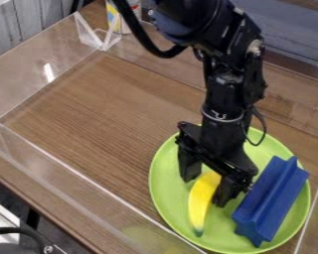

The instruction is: Remove the banana from inside the green plate and put it on the table

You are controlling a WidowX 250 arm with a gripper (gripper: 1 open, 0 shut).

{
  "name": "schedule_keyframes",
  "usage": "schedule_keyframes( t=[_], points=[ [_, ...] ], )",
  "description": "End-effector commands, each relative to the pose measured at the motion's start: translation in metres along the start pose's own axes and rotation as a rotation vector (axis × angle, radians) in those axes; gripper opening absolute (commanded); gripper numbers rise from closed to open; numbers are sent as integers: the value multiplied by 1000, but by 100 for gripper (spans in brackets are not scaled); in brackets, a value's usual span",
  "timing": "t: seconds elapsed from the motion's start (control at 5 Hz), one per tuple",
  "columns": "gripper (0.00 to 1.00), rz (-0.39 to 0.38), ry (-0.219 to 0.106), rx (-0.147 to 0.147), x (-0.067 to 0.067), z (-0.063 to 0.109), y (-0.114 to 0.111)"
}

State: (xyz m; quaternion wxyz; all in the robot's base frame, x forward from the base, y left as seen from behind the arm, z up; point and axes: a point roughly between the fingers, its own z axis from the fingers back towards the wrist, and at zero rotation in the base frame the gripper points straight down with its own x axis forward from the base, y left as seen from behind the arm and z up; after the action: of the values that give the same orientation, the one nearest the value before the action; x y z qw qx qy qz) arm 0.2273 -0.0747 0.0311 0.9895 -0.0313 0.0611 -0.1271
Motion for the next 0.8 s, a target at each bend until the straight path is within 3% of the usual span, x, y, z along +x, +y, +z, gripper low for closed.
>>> schedule_keyframes(
  t=[0.0,0.2,0.4,0.6],
  points=[
    [100,5,-56,4,12,11,0],
    [0,14,-51,4,13,9,1],
    [100,18,-50,2,12,13,1],
    [0,20,-44,1,13,7,2]
  ],
)
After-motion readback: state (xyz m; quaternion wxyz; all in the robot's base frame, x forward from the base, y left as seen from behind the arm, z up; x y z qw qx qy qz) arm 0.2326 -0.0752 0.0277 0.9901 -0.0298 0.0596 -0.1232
